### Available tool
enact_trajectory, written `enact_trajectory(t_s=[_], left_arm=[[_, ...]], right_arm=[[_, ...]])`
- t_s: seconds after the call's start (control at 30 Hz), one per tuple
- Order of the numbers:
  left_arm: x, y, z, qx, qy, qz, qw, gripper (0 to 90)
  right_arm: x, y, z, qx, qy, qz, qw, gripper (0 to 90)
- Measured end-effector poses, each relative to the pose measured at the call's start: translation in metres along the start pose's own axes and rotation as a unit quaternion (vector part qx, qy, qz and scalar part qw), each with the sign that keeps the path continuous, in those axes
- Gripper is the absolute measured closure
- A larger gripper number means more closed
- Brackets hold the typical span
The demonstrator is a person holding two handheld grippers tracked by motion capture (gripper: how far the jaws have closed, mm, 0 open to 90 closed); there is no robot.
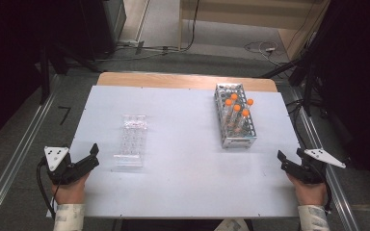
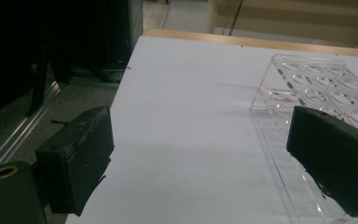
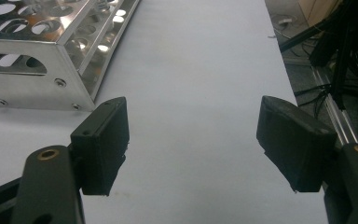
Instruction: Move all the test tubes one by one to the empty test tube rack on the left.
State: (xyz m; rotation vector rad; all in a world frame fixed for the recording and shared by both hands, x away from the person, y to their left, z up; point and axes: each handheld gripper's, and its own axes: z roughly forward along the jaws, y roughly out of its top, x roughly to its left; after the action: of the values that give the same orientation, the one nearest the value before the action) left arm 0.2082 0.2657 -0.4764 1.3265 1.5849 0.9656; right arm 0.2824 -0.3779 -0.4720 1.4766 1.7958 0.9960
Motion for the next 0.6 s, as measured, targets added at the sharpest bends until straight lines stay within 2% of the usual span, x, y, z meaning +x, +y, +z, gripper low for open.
enact_trajectory(t_s=[0.27,0.6], left_arm=[[0.0009,0.0001,0.0001,0.000,-0.001,-0.004,1.0000,7.5],[-0.0005,-0.0002,0.0005,0.002,-0.002,-0.001,1.0000,7.5]], right_arm=[[0.0033,0.0027,-0.0012,-0.006,0.006,-0.003,1.0000,24.2],[0.0095,0.0047,0.0015,0.003,0.020,-0.009,0.9998,24.7]])
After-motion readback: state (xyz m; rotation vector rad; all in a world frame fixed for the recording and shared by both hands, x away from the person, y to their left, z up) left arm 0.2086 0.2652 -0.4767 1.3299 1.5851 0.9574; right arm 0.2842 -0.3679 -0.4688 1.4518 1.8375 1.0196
